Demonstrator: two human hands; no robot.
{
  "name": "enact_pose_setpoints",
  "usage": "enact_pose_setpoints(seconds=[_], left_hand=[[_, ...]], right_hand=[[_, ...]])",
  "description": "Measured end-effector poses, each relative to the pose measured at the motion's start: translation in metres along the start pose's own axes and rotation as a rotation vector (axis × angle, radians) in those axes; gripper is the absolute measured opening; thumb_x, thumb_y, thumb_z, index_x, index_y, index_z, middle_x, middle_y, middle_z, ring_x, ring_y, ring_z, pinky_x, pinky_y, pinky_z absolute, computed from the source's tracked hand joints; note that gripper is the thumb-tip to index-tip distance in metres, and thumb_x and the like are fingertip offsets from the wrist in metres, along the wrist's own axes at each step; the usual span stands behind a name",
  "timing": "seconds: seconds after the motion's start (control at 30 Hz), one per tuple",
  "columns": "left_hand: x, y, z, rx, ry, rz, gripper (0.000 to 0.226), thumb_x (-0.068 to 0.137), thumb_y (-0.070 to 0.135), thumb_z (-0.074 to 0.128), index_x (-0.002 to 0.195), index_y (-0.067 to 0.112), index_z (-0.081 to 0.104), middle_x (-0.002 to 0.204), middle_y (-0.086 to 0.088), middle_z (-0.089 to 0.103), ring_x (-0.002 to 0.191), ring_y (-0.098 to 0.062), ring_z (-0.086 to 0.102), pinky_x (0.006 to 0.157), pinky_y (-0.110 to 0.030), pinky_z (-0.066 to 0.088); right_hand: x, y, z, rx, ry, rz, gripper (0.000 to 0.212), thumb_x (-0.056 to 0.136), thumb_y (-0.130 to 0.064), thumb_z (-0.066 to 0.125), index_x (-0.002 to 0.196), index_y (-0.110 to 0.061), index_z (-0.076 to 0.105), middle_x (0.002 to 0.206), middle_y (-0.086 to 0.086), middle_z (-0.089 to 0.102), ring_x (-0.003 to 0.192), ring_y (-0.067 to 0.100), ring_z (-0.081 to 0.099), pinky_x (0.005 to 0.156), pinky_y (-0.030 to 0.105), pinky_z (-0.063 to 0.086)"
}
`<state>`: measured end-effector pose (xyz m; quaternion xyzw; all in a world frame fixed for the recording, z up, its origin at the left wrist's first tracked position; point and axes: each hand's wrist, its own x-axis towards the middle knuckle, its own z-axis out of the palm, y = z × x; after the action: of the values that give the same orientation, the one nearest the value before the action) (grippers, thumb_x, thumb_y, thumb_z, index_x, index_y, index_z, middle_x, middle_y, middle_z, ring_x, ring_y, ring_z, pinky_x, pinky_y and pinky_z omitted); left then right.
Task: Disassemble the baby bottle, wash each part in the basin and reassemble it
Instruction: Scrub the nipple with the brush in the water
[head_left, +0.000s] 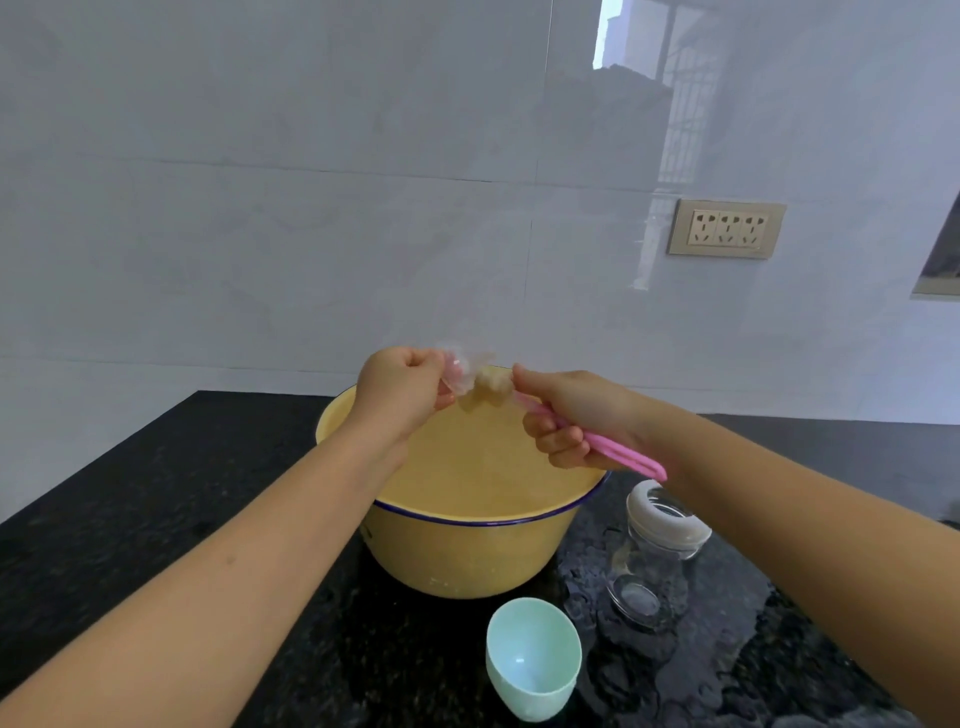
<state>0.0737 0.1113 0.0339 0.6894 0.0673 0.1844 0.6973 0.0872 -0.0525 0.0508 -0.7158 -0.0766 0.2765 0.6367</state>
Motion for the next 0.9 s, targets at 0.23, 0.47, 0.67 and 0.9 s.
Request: enact_pose_setpoints(seconds=[0.23, 0.47, 0.67, 0.9], left_hand=[[-0.006, 0.007, 0.003, -0.569, -0.038, -0.312, 0.019, 0.08, -0.02, 0.048, 0.076, -0.003, 0.057, 0.08, -0.014, 0.063, 0.075, -0.019, 0.063, 0.065, -0.026, 0.058], [-0.012, 0.002, 0.009, -0.139, -0.085, -0.139, 0.019, 0.087, -0.01, 0.047, 0.076, 0.006, 0.05, 0.1, -0.012, 0.06, 0.088, -0.019, 0.061, 0.07, -0.022, 0.052], [-0.02, 0.009, -0.001, -0.273, -0.312, -0.262, 0.024, 0.092, -0.009, 0.042, 0.077, 0.005, 0.055, 0.074, -0.002, 0.056, 0.065, -0.008, 0.048, 0.057, -0.014, 0.054], [-0.02, 0.009, -0.006, -0.213, -0.323, -0.351, 0.018, 0.083, -0.015, 0.05, 0.087, -0.001, 0.061, 0.075, -0.007, 0.064, 0.069, -0.013, 0.058, 0.053, -0.016, 0.055]], right_hand=[[-0.013, 0.01, 0.02, -0.27, 0.107, -0.296, 0.032, 0.096, -0.042, 0.045, 0.127, -0.045, 0.05, 0.048, -0.002, 0.034, 0.033, 0.007, 0.033, 0.034, 0.016, 0.027], [0.0, 0.015, 0.032, -0.463, 0.277, -0.383, 0.042, 0.099, -0.045, 0.033, 0.141, -0.043, 0.036, 0.035, -0.011, 0.037, 0.031, 0.008, 0.036, 0.034, 0.014, 0.031], [0.009, 0.009, 0.029, -0.337, 0.224, -0.317, 0.035, 0.099, -0.036, 0.037, 0.131, -0.04, 0.049, 0.04, -0.006, 0.036, 0.028, 0.007, 0.034, 0.033, 0.014, 0.027], [0.005, 0.006, 0.02, -0.296, 0.193, -0.33, 0.029, 0.096, -0.039, 0.042, 0.122, -0.041, 0.056, 0.046, -0.002, 0.036, 0.032, 0.007, 0.033, 0.034, 0.016, 0.026]])
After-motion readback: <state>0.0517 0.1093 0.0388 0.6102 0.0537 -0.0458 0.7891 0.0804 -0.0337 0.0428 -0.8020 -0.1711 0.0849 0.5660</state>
